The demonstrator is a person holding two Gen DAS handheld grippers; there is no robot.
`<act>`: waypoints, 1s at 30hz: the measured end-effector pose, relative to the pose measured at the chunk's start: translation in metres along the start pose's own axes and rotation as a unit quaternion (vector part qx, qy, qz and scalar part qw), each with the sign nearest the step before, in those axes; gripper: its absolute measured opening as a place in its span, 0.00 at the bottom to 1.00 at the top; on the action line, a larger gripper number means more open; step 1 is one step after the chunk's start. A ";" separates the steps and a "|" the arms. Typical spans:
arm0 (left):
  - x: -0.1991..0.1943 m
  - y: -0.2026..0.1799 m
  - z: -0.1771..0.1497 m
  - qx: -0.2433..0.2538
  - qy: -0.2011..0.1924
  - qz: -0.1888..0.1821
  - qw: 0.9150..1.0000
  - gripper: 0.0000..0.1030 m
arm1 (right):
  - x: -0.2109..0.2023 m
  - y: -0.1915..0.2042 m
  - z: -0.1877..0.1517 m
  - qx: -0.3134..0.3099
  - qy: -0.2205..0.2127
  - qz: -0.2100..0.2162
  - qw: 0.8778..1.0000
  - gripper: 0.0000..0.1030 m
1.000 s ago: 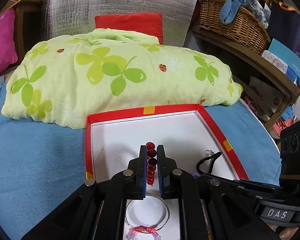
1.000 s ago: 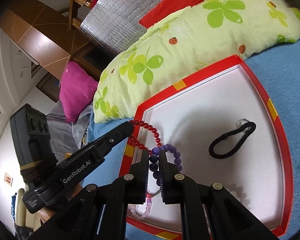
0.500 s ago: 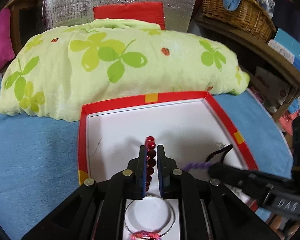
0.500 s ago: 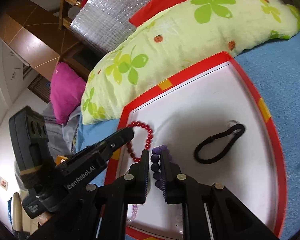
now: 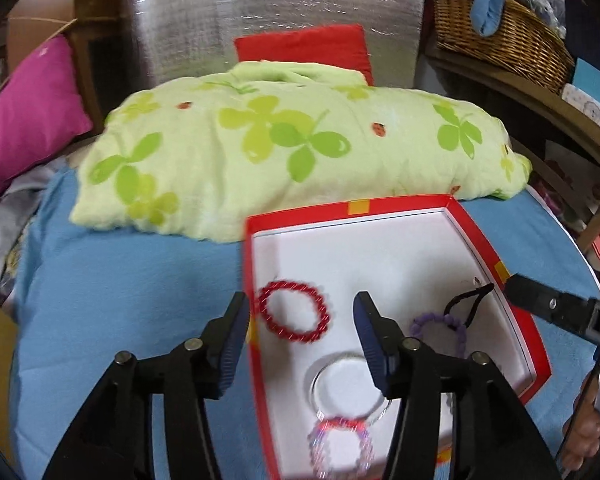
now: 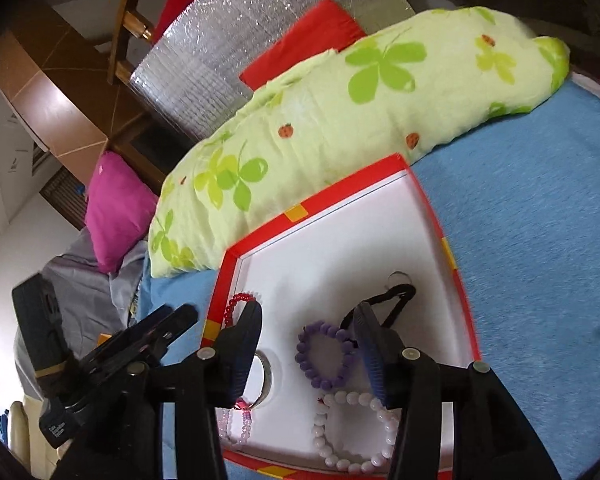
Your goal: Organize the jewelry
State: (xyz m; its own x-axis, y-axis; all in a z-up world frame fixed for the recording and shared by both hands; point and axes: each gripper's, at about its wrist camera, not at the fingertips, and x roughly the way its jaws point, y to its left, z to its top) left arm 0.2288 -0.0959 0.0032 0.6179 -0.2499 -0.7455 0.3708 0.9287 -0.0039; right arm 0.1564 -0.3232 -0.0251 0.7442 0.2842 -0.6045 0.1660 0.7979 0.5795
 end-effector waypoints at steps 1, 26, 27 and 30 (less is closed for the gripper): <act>-0.003 0.001 -0.003 -0.003 0.001 0.004 1.000 0.57 | -0.003 -0.001 0.000 -0.001 -0.001 -0.002 1.000 0.50; -0.132 0.023 -0.147 -0.011 -0.011 0.137 0.990 0.72 | -0.094 0.049 -0.101 -0.157 0.016 -0.036 0.987 0.50; -0.135 0.022 -0.149 -0.011 -0.014 0.138 0.990 0.72 | -0.097 0.048 -0.106 -0.158 0.019 -0.035 0.987 0.50; -0.145 0.018 -0.156 -0.012 -0.024 0.134 0.991 0.74 | -0.107 0.046 -0.123 -0.160 0.029 -0.038 0.986 0.50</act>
State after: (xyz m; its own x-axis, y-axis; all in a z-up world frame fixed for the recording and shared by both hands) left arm 0.0372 -0.0003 0.0074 0.7244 -0.0055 -0.6894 0.1726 0.9695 0.1737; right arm 0.0050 -0.2514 -0.0004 0.6979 0.2396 -0.6749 0.0003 0.9423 0.3348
